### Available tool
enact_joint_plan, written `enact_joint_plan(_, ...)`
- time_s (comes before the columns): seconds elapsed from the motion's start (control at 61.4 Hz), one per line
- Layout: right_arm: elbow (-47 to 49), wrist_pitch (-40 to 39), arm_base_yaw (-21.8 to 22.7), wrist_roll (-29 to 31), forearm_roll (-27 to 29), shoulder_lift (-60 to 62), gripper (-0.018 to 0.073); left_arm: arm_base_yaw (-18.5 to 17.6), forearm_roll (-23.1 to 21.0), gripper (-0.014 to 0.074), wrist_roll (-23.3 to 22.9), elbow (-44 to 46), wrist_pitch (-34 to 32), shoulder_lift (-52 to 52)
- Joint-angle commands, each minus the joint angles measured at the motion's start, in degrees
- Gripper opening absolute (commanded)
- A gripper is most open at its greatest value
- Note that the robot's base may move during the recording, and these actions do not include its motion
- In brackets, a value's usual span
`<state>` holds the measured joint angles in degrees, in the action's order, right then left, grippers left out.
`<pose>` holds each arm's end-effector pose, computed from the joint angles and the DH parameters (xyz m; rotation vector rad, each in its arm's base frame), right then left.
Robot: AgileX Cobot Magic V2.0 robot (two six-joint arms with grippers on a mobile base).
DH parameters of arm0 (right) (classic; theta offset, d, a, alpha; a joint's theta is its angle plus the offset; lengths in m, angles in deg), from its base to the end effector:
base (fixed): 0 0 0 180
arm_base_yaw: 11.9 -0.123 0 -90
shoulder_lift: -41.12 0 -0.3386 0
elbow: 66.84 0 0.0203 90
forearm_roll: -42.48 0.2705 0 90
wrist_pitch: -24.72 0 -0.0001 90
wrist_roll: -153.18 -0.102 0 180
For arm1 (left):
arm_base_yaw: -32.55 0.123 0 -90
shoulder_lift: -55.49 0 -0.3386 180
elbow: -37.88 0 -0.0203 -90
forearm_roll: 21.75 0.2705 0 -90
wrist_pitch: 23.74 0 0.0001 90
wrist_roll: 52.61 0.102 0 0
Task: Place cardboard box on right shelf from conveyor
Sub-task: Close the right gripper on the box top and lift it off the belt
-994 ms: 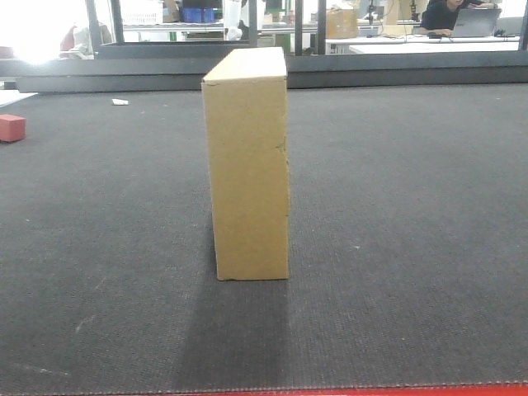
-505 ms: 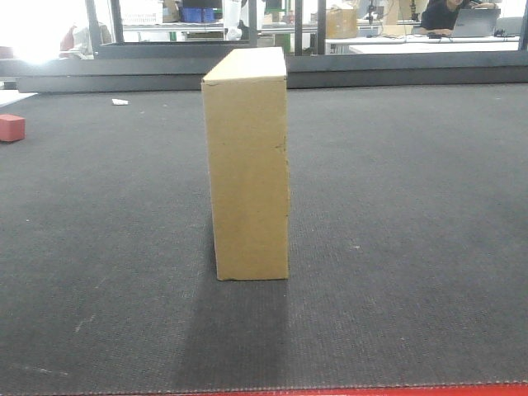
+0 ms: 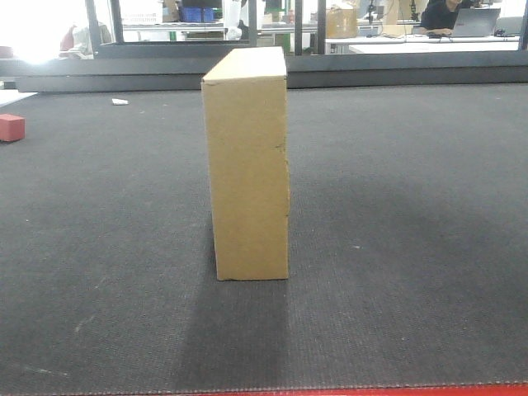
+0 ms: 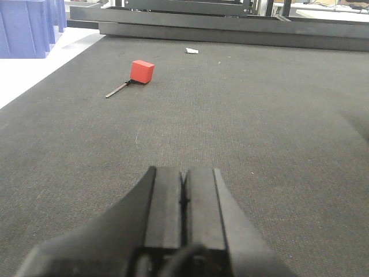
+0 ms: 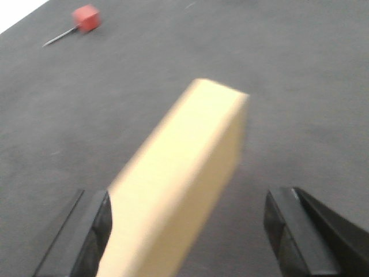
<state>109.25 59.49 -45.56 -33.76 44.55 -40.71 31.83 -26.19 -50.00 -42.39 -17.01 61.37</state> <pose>0.2552 0.1724 0.4467 -0.4752 2.0838 0.4614 0.0336 -0.0014 0.1909 -0.0083 1.6208 -0.0412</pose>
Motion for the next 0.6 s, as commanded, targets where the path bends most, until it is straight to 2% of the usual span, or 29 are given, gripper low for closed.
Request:
enact_joint_plan(0.0, 9.4, 2.4, -2.7, -3.0, -1.4, -4.2, 0.0634, 0.1, -0.3, -0.0116, 0.0, -0.5, -5.0, -0.9)
enact_joint_plan(0.098, 18.5, 9.5, -5.5, -9.9, -5.8, -11.4, 0.0634, 0.1, -0.3, -0.0116, 0.0, -0.5, -5.0, -0.9)
enact_joint_plan(0.244, 30.6, 23.1, -9.3, -25.8, -15.7, -20.4, 0.0634, 0.1, -0.3, -0.0116, 0.0, -0.5, -5.0, -0.9)
enact_joint_plan(0.293, 33.5, 26.3, -10.3, -29.4, -18.3, -22.7, 0.0634, 0.1, -0.3, -0.0116, 0.0, -0.5, -5.0, -0.9)
enact_joint_plan(0.391, 37.3, 30.1, -11.4, -32.2, -21.2, -26.3, 0.0634, 0.1, -0.3, -0.0116, 0.0, -0.5, -5.0, -0.9)
enact_joint_plan(0.587, 38.4, 33.7, -11.4, -36.4, -22.7, -29.8, 0.0634, 0.1, -0.3, -0.0116, 0.0, -0.5, -5.0, -0.9)
